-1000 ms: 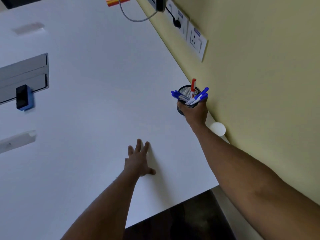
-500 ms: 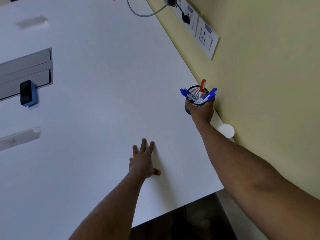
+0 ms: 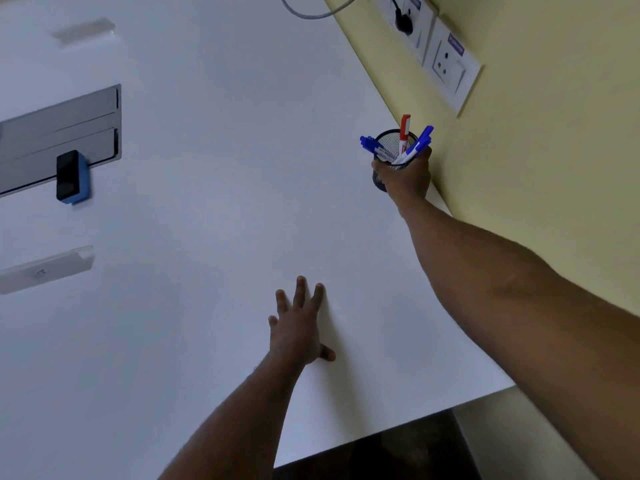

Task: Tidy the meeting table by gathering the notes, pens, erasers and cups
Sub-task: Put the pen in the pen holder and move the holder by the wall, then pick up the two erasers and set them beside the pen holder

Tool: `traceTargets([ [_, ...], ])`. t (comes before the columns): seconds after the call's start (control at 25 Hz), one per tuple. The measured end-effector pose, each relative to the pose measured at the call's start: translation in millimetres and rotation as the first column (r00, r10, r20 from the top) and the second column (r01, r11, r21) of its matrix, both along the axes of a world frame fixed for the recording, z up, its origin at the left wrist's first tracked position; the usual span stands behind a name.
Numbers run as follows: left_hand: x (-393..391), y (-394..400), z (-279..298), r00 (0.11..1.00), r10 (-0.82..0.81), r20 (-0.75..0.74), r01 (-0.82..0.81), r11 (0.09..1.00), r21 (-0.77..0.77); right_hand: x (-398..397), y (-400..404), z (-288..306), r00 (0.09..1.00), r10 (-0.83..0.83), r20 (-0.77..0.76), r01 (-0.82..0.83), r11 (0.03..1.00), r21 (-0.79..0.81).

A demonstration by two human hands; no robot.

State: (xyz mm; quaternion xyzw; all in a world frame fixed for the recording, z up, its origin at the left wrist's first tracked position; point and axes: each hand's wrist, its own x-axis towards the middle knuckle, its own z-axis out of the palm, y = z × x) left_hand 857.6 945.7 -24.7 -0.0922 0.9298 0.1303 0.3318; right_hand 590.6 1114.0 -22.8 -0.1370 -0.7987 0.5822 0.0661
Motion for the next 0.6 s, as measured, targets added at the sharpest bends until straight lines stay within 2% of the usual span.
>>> traceTargets([
  [0.36, 1, 0, -3, 1.000, 0.006, -0.017, -0.006, 1.000, -0.017, -63, -8, -6, 0.992, 0.064, 0.106, -0.063, 0.998, -0.017],
  [0.52, 1, 0, -4, 1.000, 0.015, -0.022, -0.015, 1.000, -0.007, -44, -15, -9, 0.982, -0.056, 0.178, 0.043, 0.996, 0.079],
  [0.6, 0, 0, -1, 1.000, 0.013, -0.013, -0.013, 1.000, 0.006, -13, -24, -8, 0.989, -0.116, 0.093, 0.100, 0.982, 0.158],
])
